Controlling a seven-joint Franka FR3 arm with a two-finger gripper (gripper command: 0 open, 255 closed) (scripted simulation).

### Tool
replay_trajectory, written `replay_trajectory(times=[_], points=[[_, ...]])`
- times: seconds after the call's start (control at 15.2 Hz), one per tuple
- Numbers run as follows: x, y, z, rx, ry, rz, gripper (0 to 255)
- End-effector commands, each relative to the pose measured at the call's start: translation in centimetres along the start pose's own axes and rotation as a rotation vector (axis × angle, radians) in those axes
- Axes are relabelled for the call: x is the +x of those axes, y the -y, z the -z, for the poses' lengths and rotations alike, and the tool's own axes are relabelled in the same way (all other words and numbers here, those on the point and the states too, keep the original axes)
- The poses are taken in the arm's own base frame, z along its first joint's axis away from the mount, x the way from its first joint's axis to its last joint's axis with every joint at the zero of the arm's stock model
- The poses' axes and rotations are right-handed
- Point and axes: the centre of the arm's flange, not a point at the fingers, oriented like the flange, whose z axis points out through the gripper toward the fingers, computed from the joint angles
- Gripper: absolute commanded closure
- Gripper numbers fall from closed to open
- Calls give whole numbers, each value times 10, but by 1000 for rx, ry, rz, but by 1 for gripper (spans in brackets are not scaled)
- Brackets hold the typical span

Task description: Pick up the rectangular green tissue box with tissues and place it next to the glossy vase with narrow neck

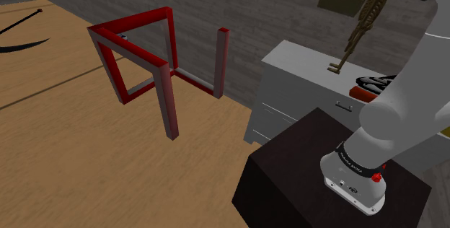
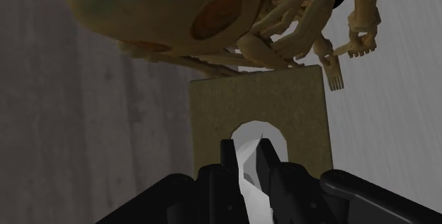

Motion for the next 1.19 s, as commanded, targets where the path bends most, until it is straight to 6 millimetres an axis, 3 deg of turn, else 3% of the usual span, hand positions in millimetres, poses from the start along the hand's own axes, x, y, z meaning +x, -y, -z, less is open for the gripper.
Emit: replay_trajectory(times=[0.0, 0.92, 1.12], points=[[-3, -6, 9, 0, 0, 0, 255], [-24, -41, 70, 0, 0, 0, 255], [-59, -49, 54, 0, 0, 0, 255]])
